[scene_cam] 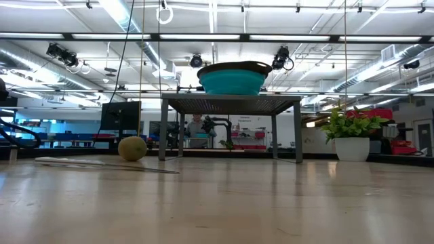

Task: Pick & Place Fruit
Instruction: Put the plum into the blue bin

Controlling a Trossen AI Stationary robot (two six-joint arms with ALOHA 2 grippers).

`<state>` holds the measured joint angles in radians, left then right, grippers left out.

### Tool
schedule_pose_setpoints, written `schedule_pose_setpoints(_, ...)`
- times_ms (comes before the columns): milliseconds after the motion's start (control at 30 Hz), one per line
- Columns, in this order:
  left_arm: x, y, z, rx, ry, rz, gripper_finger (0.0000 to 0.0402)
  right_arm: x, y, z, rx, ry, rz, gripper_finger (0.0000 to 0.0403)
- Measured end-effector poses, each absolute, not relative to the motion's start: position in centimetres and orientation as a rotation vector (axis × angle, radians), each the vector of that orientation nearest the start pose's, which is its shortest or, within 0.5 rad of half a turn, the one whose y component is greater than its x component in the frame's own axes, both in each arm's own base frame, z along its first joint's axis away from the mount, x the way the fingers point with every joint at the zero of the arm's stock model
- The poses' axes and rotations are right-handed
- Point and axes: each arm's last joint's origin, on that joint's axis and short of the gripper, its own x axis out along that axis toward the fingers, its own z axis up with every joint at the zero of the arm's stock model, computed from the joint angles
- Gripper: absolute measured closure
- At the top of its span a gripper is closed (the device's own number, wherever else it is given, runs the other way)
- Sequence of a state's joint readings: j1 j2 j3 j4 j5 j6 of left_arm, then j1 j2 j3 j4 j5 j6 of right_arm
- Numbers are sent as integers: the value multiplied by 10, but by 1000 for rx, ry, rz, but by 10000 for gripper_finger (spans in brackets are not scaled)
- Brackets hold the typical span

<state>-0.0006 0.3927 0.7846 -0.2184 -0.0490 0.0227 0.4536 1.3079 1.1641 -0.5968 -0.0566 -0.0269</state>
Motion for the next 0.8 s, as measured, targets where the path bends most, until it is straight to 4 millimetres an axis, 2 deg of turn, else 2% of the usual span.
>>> schedule_pose_setpoints(200,75,1,370,18,-173,50,334,233,136,302,-134,821,520,78)
schedule_pose_setpoints(633,75,1,370,18,-173,51,334,213,156,275,-167,905,586,78)
schedule_pose_setpoints(800,75,1,370,18,-173,51,334,208,161,273,-185,921,611,78)
